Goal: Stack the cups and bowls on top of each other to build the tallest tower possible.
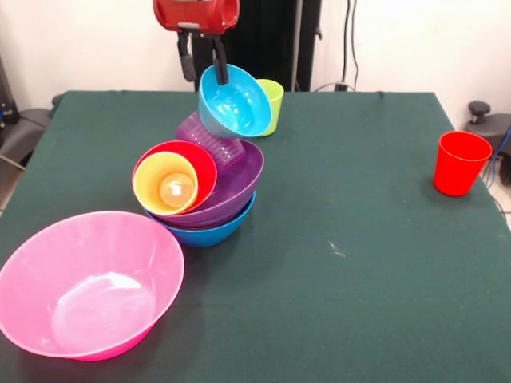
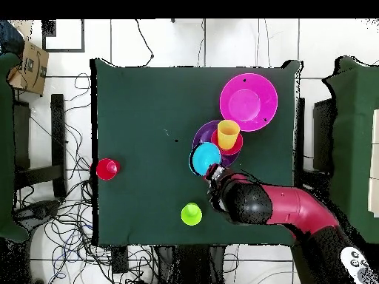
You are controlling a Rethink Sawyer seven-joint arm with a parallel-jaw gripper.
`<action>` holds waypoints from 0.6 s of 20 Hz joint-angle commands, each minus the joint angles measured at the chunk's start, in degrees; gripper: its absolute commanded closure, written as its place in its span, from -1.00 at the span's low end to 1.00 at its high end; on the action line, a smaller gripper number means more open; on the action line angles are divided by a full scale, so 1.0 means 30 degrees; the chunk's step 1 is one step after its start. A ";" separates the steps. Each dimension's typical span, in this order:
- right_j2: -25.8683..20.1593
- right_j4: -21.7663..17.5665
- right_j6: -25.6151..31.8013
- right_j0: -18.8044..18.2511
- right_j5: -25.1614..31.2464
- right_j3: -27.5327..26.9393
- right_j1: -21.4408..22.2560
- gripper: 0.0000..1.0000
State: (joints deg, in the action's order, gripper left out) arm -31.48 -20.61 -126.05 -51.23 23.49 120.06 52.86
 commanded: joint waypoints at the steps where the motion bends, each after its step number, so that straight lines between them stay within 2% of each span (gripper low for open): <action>1: 0.1580 -0.2417 0.0258 0.1264 -0.0112 -0.0704 -0.2014 -1.00; 9: 0.1573 -0.2381 0.0364 0.1150 -0.0121 -0.0671 -0.1900 -1.00; 12: 0.1994 -0.2607 0.0162 0.1365 -0.0002 -0.0813 -0.1806 -1.00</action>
State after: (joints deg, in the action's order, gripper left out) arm -28.39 -23.90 -126.05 -49.47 23.49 119.77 50.28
